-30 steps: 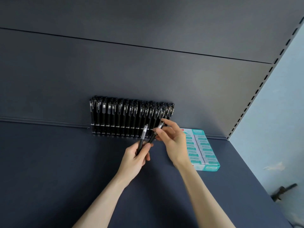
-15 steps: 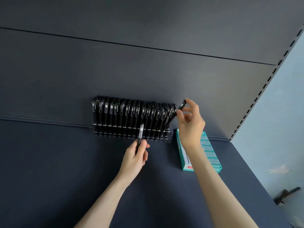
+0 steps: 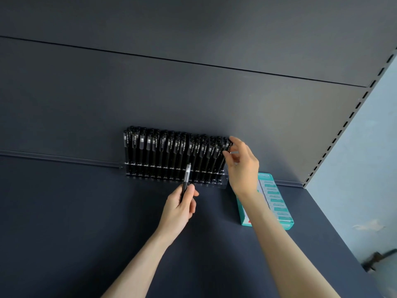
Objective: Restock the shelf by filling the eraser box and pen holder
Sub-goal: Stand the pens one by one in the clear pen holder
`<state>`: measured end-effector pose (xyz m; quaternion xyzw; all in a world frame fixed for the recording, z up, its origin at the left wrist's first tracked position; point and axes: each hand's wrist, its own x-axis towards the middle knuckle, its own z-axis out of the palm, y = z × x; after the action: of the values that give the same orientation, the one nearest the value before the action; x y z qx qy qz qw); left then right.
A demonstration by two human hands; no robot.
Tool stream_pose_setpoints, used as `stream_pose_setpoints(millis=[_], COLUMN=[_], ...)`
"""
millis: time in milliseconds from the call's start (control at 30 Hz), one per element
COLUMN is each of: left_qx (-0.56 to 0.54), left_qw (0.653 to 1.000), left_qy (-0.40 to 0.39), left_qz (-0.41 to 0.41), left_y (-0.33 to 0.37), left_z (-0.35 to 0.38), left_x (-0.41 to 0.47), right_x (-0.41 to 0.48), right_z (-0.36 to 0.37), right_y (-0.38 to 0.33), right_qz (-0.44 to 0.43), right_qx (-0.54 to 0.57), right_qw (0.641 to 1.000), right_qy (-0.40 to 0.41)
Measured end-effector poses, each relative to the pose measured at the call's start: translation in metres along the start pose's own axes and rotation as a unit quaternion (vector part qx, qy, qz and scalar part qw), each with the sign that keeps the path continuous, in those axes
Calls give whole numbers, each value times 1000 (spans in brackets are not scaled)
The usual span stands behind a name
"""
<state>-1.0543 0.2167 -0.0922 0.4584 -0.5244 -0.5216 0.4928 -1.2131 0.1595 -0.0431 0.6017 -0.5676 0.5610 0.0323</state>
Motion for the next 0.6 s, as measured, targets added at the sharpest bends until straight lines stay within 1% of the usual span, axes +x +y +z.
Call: stream_pose_setpoints(millis=[200,400,600], left_qx=[0,3,8], left_qw=[1000,1000,1000], left_qy=[-2,-5,-5], left_qz=[-1,3,9], left_y=[-1,-1,-1], left_z=[0,0,0], left_x=[1,0,-1], right_x=[-1,-2,-7], right_z=[2,3,-3], right_y=[2,3,-4], right_qz=[-10,0,9], right_qx=[-37,-64,-53], right_qw=[999,997,998], right_qy=[-15,-35,-13])
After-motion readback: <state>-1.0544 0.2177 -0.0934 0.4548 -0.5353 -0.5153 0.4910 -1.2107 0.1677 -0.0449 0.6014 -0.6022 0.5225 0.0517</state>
